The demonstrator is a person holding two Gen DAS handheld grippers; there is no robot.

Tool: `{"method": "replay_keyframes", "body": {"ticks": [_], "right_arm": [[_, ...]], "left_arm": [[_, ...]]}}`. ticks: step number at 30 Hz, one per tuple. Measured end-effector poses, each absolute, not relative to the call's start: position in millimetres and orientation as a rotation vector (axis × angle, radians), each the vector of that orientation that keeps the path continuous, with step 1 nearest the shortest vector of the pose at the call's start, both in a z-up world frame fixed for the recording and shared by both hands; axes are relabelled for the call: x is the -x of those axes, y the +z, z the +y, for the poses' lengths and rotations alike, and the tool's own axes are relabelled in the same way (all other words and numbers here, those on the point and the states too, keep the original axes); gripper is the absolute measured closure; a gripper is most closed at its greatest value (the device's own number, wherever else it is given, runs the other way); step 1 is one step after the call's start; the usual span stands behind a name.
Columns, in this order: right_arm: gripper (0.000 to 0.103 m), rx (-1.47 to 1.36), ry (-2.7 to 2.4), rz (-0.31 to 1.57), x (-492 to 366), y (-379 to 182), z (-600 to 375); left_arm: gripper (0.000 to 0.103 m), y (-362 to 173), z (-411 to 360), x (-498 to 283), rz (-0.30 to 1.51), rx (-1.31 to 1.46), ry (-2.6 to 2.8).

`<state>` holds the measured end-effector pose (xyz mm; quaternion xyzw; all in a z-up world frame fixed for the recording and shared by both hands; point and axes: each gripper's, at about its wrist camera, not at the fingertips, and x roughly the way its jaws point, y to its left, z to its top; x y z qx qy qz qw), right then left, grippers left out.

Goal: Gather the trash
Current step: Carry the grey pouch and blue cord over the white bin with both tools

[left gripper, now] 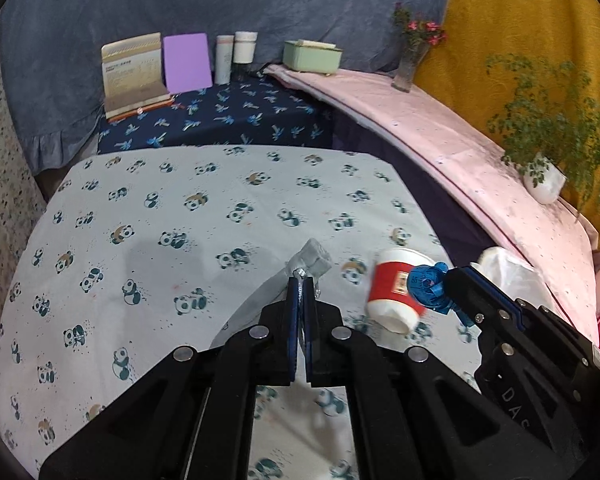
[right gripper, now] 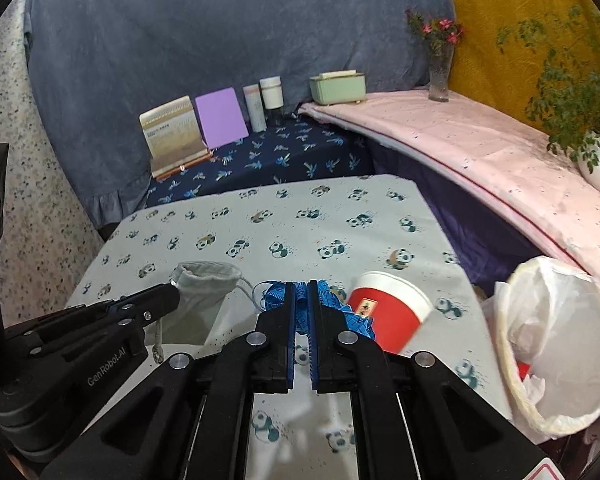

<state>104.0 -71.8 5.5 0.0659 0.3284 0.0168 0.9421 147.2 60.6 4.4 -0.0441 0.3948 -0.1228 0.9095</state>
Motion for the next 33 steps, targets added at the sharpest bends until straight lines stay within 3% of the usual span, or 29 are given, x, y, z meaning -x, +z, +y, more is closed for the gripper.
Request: {"method": "replay_keyframes", "body": {"ticks": [14,33], "right_arm": [[0.097,-0.215,-0.092,0.584,-27,31,-156],[0.097,-0.339,-0.299,0.576,27,7,-282]], "left_arm": [[0.101,40,-33,-83,0.749,-0.010,-0.404],[0.101,23,-171,-64,0.794,-0.132,-0.603]]}}
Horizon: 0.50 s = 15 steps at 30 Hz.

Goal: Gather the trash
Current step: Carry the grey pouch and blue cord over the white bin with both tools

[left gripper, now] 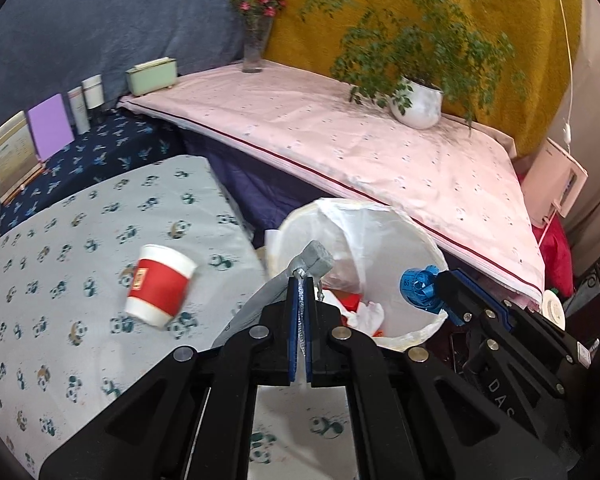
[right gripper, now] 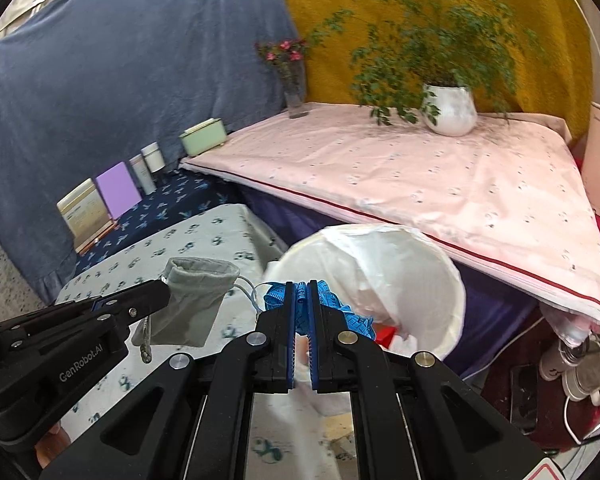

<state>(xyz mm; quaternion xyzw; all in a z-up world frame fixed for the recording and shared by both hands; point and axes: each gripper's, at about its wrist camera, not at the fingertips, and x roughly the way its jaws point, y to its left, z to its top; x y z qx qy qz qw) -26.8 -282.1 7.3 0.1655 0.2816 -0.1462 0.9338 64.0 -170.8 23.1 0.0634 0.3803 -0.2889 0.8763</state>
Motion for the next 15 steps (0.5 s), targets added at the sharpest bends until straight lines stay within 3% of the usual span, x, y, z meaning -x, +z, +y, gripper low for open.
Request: {"method": "replay_keyframes", "body": {"ticks": [13,15], "right_arm": [[0.097,-0.389,-0.352,0.607,22,-20,-328],[0.097,-0.392,-0.352,0.610,19,-23,-331]], "left_arm": [[0.098,-4,-226,-83,0.849,-0.158,-0.663],[0.089,-5,-226,-87,0.854,-0.155,-0.657]]}}
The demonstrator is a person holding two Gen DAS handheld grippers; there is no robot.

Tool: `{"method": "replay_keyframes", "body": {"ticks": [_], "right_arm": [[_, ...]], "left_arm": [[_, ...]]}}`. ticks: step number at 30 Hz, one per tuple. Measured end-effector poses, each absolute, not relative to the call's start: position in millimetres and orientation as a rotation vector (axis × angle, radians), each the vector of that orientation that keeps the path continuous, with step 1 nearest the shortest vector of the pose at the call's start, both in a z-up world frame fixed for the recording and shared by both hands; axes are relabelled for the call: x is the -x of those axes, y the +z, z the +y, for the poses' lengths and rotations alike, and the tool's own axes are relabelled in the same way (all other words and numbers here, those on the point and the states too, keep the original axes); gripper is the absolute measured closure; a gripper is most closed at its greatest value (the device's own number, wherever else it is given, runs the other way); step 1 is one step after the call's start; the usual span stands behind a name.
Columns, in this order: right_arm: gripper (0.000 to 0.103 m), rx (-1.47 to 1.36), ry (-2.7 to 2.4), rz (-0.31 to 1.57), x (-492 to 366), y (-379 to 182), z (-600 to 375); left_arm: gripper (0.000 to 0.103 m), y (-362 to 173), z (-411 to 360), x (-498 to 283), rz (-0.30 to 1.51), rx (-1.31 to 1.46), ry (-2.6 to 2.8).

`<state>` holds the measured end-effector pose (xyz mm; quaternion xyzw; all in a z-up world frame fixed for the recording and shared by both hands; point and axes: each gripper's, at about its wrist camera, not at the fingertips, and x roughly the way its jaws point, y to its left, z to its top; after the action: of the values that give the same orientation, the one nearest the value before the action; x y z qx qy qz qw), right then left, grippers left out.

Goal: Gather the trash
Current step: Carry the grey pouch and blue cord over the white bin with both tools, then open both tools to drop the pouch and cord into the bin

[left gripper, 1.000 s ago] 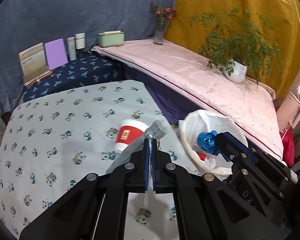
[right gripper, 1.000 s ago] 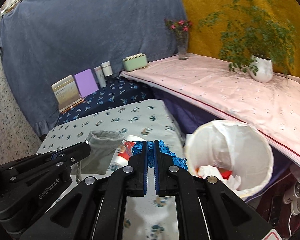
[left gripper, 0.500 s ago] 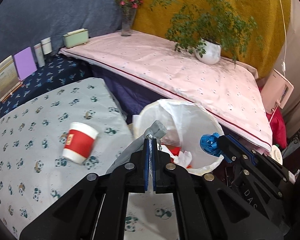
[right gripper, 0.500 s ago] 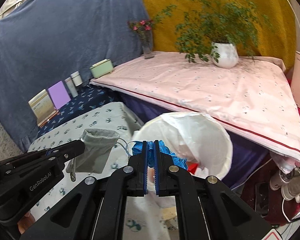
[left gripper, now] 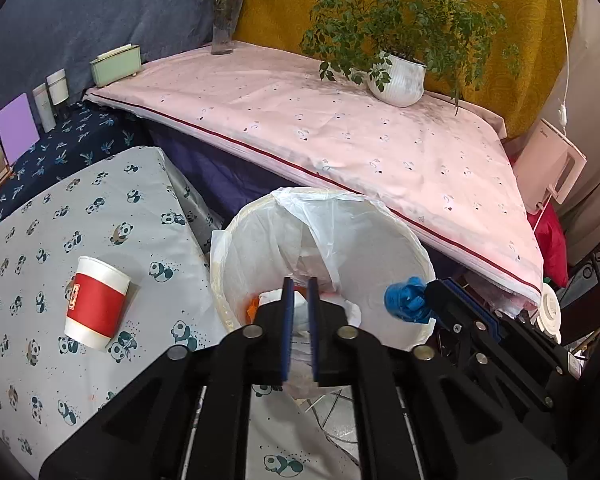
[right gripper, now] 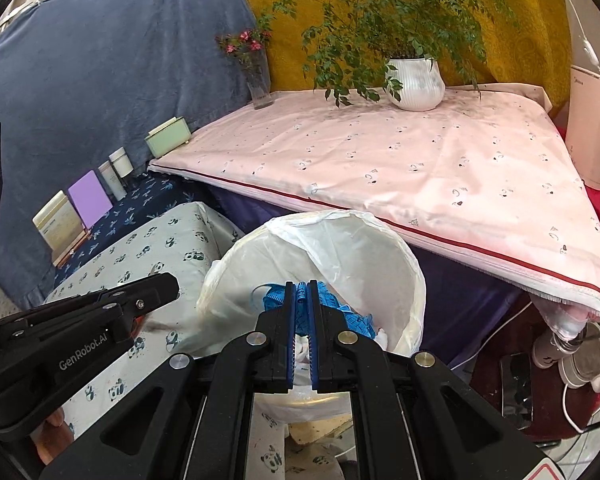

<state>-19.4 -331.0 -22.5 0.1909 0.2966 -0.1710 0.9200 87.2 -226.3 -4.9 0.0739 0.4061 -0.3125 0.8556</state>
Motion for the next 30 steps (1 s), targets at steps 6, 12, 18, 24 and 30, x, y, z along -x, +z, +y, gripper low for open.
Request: {"method": "replay_keyframes", "body": {"ticks": [6,12,18,24,30], "right_arm": [[0.097,-0.392,-0.344,0.613,12,-26,-335],[0.098,-0.389,-0.335,0.616,4,-26,-332],[0.098,-0.378,-0.326,0.622,-6,-27,-327],[0.098,-0.367,-0.316,0.625,-18,-26,-321],[0.095,-0.361,-0.316,0.621,-27,-26,-316]], "left_arm": [[0.067,-6,-217,-98,0.846,-0.136,-0.618],[0.063,-8,-203,-106,0.852,-0.122,-0.582],[0.061,-11,-189,-113,0.852,-0.112,-0.550],[0.061,-14,-173,-123,0.859,-0.096,-0.520],[0.054,-17,-159,-130,0.860,-0.083,-0.489]]}}
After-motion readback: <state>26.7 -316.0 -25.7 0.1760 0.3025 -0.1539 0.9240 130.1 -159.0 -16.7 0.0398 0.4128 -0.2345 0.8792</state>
